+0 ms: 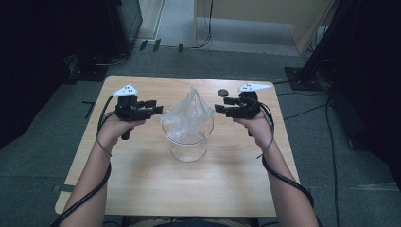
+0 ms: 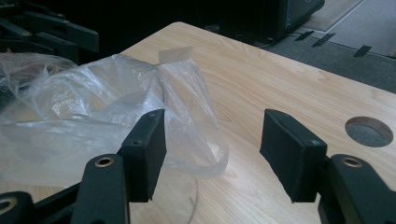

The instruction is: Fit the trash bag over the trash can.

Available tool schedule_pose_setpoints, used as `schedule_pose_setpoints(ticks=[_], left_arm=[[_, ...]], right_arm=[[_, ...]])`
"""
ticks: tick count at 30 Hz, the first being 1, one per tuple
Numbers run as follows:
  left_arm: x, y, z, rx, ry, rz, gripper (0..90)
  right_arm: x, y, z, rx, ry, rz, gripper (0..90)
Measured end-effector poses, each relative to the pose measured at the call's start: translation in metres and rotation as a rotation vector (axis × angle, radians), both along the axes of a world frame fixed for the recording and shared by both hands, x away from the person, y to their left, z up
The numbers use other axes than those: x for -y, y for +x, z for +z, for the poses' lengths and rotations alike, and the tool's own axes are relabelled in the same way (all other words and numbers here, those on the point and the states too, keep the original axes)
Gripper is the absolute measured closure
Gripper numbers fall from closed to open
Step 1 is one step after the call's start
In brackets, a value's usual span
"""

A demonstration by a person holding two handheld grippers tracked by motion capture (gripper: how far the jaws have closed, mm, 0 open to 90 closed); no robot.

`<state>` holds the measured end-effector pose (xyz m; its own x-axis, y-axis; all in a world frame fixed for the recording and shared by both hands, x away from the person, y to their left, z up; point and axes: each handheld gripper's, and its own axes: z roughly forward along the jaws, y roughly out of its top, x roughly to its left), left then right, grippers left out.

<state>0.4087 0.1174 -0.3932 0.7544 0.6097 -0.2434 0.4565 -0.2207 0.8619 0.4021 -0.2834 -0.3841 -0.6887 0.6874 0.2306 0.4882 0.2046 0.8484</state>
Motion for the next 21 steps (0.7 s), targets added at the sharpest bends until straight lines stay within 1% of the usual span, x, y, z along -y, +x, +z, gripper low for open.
schedule_pose_setpoints(ticks=[4,8,12,16,19,21], left_arm=[[-0.001,-0.002,0.003,0.002,0.01,-0.011,50.9],[-0.001,-0.006,0.01,0.012,0.0,-0.02,50.1],[-0.001,-0.011,0.016,0.004,-0.014,-0.041,49.1],[-0.001,-0.017,0.021,0.016,-0.012,-0.057,47.9],[-0.001,-0.022,0.024,0.017,-0.03,-0.058,47.4],[-0.001,-0.025,0.028,0.026,-0.033,-0.064,46.9]], right_arm=[[0.0,-0.003,0.006,0.002,-0.01,0.012,40.7],[0.001,-0.006,0.011,0.008,-0.018,0.021,40.7],[0.001,-0.009,0.014,0.009,-0.017,0.024,40.7],[0.001,-0.011,0.016,0.0,-0.013,0.023,40.9],[0.002,-0.013,0.017,0.0,-0.007,0.026,41.1],[0.004,-0.015,0.018,-0.001,-0.004,0.028,41.3]])
